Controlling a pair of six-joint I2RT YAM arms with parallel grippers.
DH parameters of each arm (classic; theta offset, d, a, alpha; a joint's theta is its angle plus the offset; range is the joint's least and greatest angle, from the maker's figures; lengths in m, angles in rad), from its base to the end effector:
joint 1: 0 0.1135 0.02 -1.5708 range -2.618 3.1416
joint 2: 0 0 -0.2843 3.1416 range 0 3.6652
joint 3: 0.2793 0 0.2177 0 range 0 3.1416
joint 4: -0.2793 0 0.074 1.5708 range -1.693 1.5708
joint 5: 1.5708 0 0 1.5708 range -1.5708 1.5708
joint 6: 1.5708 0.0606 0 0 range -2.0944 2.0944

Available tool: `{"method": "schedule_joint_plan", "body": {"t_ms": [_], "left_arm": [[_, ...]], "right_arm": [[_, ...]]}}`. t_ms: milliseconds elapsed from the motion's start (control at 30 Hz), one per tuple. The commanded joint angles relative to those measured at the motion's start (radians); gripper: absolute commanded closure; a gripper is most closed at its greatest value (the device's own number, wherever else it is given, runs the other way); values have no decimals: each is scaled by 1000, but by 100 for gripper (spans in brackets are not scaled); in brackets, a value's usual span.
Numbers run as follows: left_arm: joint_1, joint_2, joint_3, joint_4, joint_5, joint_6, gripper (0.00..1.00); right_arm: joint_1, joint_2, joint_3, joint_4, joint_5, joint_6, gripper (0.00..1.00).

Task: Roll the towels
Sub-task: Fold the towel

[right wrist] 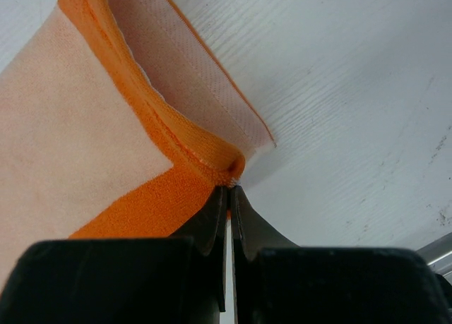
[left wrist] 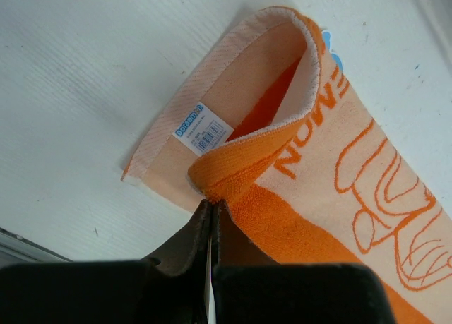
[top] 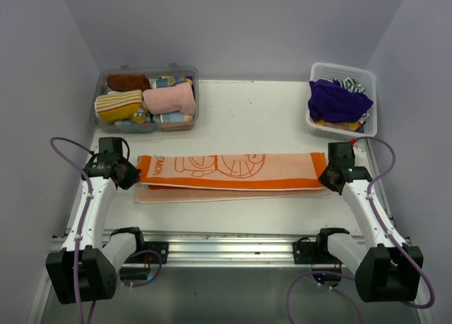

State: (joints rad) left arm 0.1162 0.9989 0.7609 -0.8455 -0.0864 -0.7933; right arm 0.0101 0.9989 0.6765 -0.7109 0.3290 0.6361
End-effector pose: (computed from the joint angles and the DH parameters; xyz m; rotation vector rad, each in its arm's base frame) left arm 0.1450 0.0222 0.2428 -1.1904 2.3698 -0.1108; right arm 0.1511 -0.0181 0.2304 0.8879 2.3682 -0.1768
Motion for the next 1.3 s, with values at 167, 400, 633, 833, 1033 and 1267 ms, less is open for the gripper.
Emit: {"method": "schedule_joint_plan", "body": {"t_ms": [167,400,633,833,1033,1267], "left_arm": [[-1,-11,-54,5,13,-35,100],[-1,0,-48,49,108,23,67],[-27,-43,135,86,47,39,42],[-144,98,190,246,129,31,56],[-138,309,215,307,91,95,57],[-115,556,216,440,-18,161,56]], "right_arm": [[-7,16,-31,45,38,36,100],[-6,29,-25,56,15,20,97],[-6,-6,73,54,-8,-35,39],[11,95,112,136,-102,-1,58],[8,269,227,165,-96,-71,71],[-39,520,310,223,-88,-87,75]]}}
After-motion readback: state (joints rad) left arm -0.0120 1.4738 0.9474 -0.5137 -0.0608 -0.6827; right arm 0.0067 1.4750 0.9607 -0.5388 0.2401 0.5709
